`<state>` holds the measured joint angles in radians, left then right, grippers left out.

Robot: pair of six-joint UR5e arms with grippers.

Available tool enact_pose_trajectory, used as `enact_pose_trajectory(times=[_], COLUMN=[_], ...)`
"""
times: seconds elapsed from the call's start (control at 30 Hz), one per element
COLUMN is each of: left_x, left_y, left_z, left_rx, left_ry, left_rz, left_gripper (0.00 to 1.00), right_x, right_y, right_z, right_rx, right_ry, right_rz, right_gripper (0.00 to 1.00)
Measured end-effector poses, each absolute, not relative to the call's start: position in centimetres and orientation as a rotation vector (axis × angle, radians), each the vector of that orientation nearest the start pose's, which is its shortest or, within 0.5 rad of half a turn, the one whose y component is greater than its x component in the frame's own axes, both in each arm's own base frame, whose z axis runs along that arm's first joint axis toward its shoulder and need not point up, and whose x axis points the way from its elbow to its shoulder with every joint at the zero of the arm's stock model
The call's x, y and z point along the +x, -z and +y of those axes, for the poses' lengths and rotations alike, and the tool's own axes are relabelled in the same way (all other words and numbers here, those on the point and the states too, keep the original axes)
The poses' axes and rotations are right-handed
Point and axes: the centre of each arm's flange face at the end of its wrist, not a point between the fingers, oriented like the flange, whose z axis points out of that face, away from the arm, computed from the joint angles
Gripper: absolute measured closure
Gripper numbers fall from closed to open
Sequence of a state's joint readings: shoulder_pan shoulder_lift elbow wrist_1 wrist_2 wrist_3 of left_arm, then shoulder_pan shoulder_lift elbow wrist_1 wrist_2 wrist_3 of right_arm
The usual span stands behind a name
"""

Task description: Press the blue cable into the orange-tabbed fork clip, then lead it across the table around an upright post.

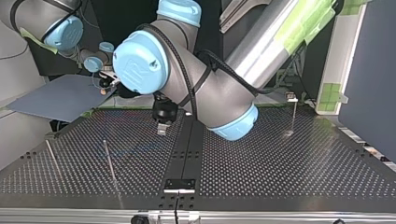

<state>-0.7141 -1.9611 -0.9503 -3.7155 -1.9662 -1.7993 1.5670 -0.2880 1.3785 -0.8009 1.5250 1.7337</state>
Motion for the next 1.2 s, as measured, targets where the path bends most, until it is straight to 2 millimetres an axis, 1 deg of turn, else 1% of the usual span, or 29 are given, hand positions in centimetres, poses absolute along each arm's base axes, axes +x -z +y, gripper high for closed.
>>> enact_pose_trajectory(times=[0.27,0.8,1.0,1.2], left_x=[38.9,38.6,38.1,37.7], left_y=[-52.1,-52.0,-52.7,-53.6], left_z=[-46.5,-46.5,-45.2,-43.9], left_rx=[0.226,0.214,0.178,0.169], left_ry=[0.258,0.261,0.259,0.3], left_rz=[1.869,1.872,1.842,1.805], left_gripper=[0.0,0.0,0.0,0.0], right_x=[13.6,13.7,13.7,13.8], right_y=[18.9,18.9,18.9,18.9], right_z=[-65.6,-65.6,-65.6,-65.6], right_rx=[1.354,1.356,1.356,1.358], right_ry=[-1.196,-1.198,-1.198,-1.2], right_rz=[-1.544,-1.543,-1.543,-1.542], right_gripper=[1.0,1.0,1.0,1.0])
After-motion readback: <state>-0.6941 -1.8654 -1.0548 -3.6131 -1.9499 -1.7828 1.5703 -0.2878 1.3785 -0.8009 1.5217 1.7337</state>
